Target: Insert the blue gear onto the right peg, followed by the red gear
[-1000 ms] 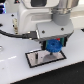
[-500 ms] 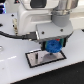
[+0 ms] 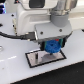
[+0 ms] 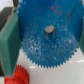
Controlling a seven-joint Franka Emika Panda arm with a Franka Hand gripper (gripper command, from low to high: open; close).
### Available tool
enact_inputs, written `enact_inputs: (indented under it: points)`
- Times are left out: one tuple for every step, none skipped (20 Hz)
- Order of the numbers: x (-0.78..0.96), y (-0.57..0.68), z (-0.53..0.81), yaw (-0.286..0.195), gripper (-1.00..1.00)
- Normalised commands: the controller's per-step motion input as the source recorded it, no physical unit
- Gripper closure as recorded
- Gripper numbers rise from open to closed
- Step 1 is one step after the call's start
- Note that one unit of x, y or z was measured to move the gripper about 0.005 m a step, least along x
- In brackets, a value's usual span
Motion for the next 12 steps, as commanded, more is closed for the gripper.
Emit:
enact_inputs:
  points:
    - [0.23,0.0,-0.1,0.0,1.0]
    - [0.26,0.01,-0.07,0.0,1.0]
    - [0.26,0.01,-0.11,0.0,1.0]
    - [0.26,0.0,-0.1,0.0,1.0]
    - [0.0,0.0,-0.01,0.0,1.0]
    - [0.14,-0.06,0.03,0.0,1.0]
    - [0.34,-0.07,0.25,0.0,1.0]
    - [0.39,0.0,0.41,0.0,1.0]
    - [0.39,0.0,0.51,0.0,1.0]
    - [0.41,0.0,0.47,0.0,1.0]
    - [0.37,0.0,0.46,0.0,1.0]
    - [0.31,0.0,0.23,0.0,1.0]
